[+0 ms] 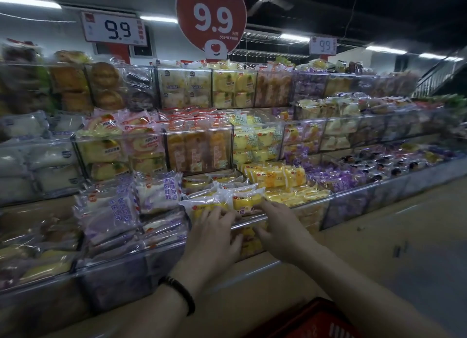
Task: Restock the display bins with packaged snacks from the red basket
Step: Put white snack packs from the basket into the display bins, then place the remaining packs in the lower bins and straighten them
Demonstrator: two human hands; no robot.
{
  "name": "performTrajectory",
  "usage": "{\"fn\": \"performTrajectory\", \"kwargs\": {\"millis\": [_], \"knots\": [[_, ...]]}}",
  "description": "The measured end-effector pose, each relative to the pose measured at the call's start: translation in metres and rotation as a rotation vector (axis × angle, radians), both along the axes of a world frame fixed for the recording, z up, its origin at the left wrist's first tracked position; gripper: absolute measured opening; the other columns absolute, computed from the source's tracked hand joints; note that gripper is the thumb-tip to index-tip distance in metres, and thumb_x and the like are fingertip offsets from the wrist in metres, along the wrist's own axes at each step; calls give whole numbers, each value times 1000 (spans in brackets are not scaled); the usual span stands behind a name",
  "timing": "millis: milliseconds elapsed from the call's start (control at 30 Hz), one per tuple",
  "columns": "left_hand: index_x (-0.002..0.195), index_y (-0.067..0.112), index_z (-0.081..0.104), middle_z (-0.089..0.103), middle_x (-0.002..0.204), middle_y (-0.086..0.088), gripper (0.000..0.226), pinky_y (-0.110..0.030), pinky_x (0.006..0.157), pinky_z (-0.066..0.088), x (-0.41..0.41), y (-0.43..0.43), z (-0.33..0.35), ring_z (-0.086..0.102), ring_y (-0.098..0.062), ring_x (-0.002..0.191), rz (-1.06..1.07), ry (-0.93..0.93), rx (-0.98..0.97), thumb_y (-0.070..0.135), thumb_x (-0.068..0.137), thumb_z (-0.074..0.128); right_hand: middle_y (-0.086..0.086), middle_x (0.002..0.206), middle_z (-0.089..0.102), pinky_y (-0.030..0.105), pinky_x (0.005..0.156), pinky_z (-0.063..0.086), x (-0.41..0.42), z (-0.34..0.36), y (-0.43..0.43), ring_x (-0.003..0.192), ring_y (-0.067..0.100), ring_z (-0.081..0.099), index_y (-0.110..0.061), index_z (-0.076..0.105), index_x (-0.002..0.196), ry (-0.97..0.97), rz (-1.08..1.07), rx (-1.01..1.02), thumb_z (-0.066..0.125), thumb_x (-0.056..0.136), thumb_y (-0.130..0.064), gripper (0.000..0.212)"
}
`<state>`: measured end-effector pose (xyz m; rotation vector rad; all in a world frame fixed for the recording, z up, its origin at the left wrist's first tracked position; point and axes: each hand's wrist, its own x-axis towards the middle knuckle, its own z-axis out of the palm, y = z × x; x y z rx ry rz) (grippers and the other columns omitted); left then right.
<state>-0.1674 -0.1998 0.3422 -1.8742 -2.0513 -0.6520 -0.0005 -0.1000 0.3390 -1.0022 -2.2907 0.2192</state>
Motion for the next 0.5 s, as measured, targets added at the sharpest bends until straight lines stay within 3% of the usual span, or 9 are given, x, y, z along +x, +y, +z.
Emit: {"fn": "performTrajectory", "kwargs": {"millis": [167, 333, 433, 500], "knots": [[136, 42, 52, 51, 129, 17, 41, -36, 104, 48, 20, -6, -10, 44, -10, 123, -7, -125, -7, 53, 97, 59, -16, 128, 57, 37, 99, 52, 16, -22, -10, 120, 7, 52, -39, 52, 140, 110, 5, -33, 66, 94, -43, 48], [136, 43, 55, 50, 128, 21, 39, -30, 100, 47, 31, 19, -7, 45, -3, 118, -9, -228, 54, 50, 98, 62, -22, 117, 61, 33, 94, 55, 26, -22, 21, 107, -2, 57, -37, 58, 135, 246, 38, -79, 68, 94, -39, 42], [129, 43, 57, 51, 117, 24, 34, -34, 95, 52, 34, 54, 1, 51, -3, 110, -20, -211, 106, 49, 97, 64, -17, 125, 61, 29, 97, 51, 24, -17, 62, 117, 1, 56, -32, 57, 139, 334, 56, -68, 68, 96, -41, 45], [128, 45, 56, 53, 121, 24, 33, -34, 96, 52, 32, 84, 12, 52, -4, 114, -32, -186, 110, 51, 97, 62, -18, 128, 60, 29, 98, 51, 19, -12, 90, 121, 1, 53, -33, 56, 139, 357, 73, -57, 66, 97, -42, 44]]}}
